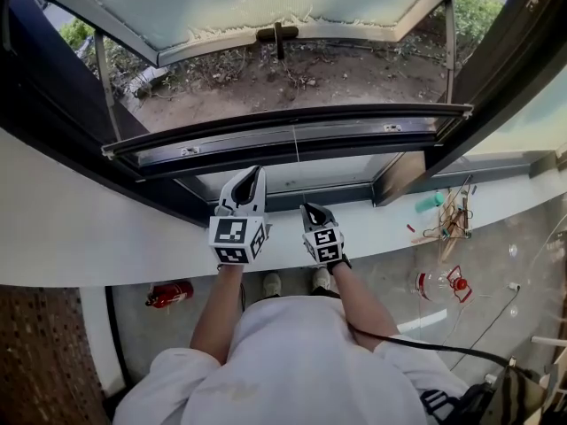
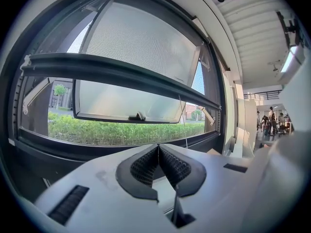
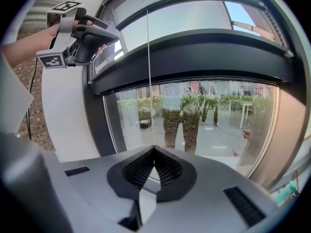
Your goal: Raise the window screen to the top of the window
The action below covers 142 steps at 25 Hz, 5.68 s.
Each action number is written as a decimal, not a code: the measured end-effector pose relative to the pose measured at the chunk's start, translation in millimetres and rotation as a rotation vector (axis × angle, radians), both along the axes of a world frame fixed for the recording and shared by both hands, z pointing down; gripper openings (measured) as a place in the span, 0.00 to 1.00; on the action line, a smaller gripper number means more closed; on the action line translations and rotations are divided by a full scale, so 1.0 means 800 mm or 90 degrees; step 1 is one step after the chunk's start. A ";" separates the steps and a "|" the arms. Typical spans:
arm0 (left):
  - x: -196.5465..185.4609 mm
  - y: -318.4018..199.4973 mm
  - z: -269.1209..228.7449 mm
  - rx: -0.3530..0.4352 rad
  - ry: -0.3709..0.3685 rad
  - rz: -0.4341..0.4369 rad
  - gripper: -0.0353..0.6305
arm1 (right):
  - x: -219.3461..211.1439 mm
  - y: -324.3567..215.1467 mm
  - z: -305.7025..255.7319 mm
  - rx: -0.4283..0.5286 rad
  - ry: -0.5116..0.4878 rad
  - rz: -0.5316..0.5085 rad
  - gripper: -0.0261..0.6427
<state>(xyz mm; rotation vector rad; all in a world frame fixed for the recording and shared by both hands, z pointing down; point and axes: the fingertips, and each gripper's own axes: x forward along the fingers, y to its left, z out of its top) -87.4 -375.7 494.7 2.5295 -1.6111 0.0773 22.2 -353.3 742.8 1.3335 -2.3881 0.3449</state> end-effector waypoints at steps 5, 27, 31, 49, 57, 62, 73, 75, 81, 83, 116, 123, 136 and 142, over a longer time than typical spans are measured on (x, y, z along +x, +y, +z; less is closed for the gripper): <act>-0.003 -0.001 0.001 -0.001 -0.002 -0.007 0.06 | -0.003 -0.003 -0.001 -0.001 0.002 -0.006 0.04; -0.007 0.003 0.005 -0.005 -0.006 -0.015 0.06 | -0.016 -0.019 -0.043 0.046 -0.019 -0.017 0.04; -0.005 0.005 0.004 -0.004 -0.006 -0.014 0.06 | -0.018 -0.022 -0.056 0.061 -0.022 -0.019 0.04; 0.006 0.012 0.008 -0.004 -0.009 -0.001 0.06 | -0.012 -0.016 -0.085 0.089 -0.035 -0.015 0.04; 0.014 0.016 0.012 -0.009 -0.009 0.009 0.06 | -0.009 -0.011 -0.090 0.096 -0.037 -0.010 0.04; 0.015 0.016 0.014 -0.009 -0.009 0.012 0.06 | -0.009 -0.010 -0.091 0.098 -0.037 -0.008 0.04; 0.016 0.016 0.016 -0.010 -0.013 0.016 0.06 | -0.023 -0.016 -0.104 0.106 -0.056 -0.010 0.04; 0.015 0.016 0.016 -0.010 -0.013 0.016 0.06 | -0.022 -0.018 -0.107 0.110 -0.057 -0.009 0.04; 0.015 0.014 0.018 -0.012 -0.012 0.015 0.06 | -0.022 -0.024 -0.130 0.135 -0.068 -0.007 0.04; 0.017 0.014 0.018 -0.013 -0.012 0.015 0.06 | -0.024 -0.026 -0.142 0.149 -0.074 -0.010 0.04; 0.029 0.014 -0.018 0.023 0.007 0.025 0.06 | -0.029 -0.025 -0.208 0.229 -0.084 -0.019 0.04; 0.036 0.013 -0.026 0.029 0.004 0.034 0.06 | -0.026 -0.031 -0.265 0.279 -0.125 -0.014 0.04; 0.037 0.008 -0.056 0.064 0.005 0.041 0.06 | -0.031 -0.029 -0.319 0.321 -0.147 -0.015 0.04; 0.030 0.003 -0.074 0.080 -0.003 0.038 0.06 | -0.031 -0.034 -0.350 0.352 -0.155 -0.011 0.04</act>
